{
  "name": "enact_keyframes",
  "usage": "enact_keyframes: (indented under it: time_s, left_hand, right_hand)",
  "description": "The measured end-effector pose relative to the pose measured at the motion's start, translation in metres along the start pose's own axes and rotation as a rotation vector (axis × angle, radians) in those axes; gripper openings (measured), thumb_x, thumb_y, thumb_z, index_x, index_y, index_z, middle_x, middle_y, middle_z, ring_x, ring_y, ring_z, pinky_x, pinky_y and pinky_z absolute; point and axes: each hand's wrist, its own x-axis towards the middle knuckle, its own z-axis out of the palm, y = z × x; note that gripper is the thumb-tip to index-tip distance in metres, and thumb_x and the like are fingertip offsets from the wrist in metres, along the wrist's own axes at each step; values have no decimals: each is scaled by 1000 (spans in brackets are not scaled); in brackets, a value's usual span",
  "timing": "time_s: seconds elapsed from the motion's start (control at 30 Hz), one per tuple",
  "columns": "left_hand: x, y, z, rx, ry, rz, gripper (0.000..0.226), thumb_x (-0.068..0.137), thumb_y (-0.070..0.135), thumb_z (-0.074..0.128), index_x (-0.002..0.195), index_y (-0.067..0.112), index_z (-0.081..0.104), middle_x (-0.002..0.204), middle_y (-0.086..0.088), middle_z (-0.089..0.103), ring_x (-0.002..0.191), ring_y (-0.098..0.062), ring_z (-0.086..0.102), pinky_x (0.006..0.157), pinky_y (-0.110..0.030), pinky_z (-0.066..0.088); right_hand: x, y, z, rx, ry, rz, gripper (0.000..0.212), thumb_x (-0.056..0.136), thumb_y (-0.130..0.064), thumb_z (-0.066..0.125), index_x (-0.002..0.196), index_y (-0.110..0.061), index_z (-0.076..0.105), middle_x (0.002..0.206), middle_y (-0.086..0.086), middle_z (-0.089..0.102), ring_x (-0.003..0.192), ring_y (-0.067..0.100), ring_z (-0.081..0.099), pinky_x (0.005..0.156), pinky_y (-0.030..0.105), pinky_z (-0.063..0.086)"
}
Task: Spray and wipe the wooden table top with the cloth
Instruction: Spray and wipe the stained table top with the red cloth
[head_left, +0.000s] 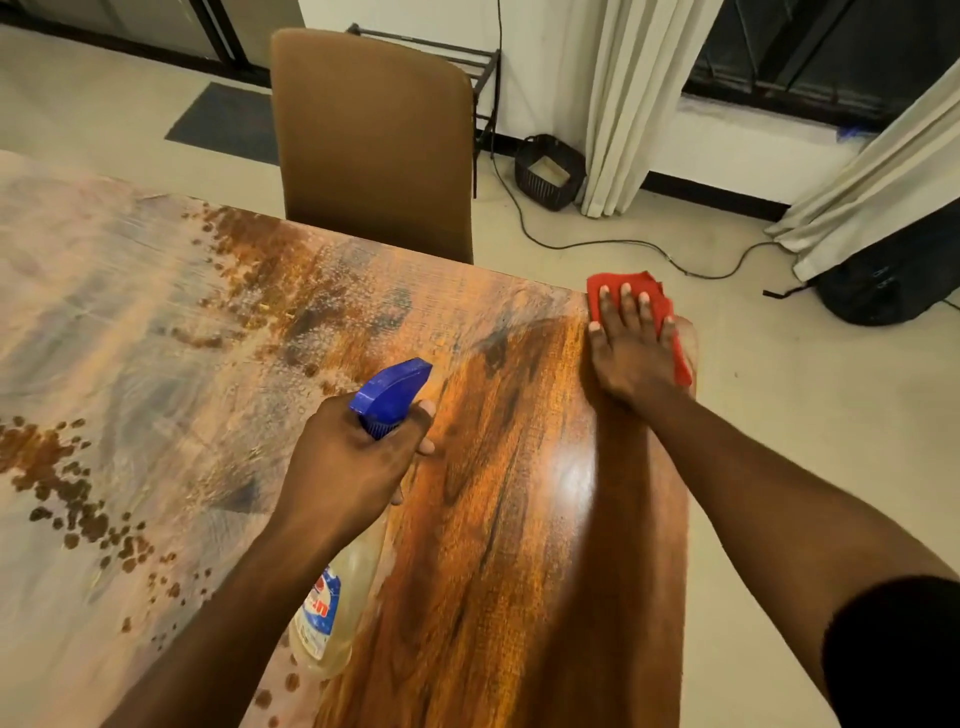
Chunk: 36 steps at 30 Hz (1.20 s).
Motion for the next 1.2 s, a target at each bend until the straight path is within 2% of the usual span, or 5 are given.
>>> enact_keyframes:
  time_s: [0.33,0.5,0.6,0.9,1.2]
  left_hand:
    - [2,-10,-35,-15,77,-55,34,89,43,66,67,68,68,74,-22,78,41,-26,64,72,-57,64]
    - [-10,-14,-42,7,109,-76,20,89,43,69,73,35,77,70,-9,80,46,-30,68,67,-56,65]
    - [-20,-17,-43,22,114,-85,31,84,53,69,74,24,77,61,-4,76,48,-30,67,66,-54,64]
    - [-44,-17,-27,12,2,-60,26,93,47,69,69,57,72,73,-22,77,40,-25,63,61,-50,64]
    - [-60,-30,-21,69,6,-89,27,91,54,66,82,31,76,72,-17,78,42,-26,66,69,-53,65]
  right_hand:
    - [-28,-218,46,-145,-176,-556,72,111,-58,15,173,-30,-11,180,6,-18,163,29,-25,129,58,-18]
    - [-140,-250,83,-97,-266,-881,72,105,-48,18,168,-18,36,175,12,33,166,36,12,132,64,-2]
    - [-201,-216,100,-64,-198,-964,59,111,-40,39,166,-17,39,175,12,34,166,33,17,132,62,8]
    - [-216,2,59,-36,-127,-372,61,114,-57,4,168,-44,-20,178,-11,-22,164,14,-25,133,50,-15]
    - [-50,52,-3,25,-57,-46,65,114,-59,11,171,-40,-13,179,-5,-23,165,23,-21,132,57,-9]
